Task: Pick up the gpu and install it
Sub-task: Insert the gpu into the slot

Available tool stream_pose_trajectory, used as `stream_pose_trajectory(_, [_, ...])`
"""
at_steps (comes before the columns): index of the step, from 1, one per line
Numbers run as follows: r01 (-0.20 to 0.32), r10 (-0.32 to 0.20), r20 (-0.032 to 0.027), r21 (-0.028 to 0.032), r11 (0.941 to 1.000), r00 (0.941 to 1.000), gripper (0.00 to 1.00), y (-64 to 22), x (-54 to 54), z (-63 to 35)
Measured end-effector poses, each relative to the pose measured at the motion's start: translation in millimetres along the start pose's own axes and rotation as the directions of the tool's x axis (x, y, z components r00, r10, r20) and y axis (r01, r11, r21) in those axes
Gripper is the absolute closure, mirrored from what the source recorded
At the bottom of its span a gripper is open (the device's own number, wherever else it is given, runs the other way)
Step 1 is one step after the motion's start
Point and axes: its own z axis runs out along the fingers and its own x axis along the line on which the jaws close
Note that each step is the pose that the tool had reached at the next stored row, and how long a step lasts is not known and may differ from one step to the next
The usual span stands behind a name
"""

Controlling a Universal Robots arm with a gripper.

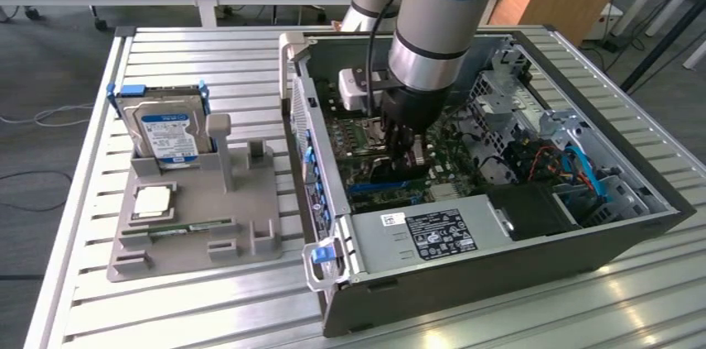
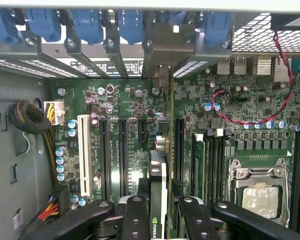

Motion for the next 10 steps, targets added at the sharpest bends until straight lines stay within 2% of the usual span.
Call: stream_pose_trajectory(10, [0.0,0.0,0.0001,0.0001,1.0,1.0,0.73,1.4,0.1,2.4])
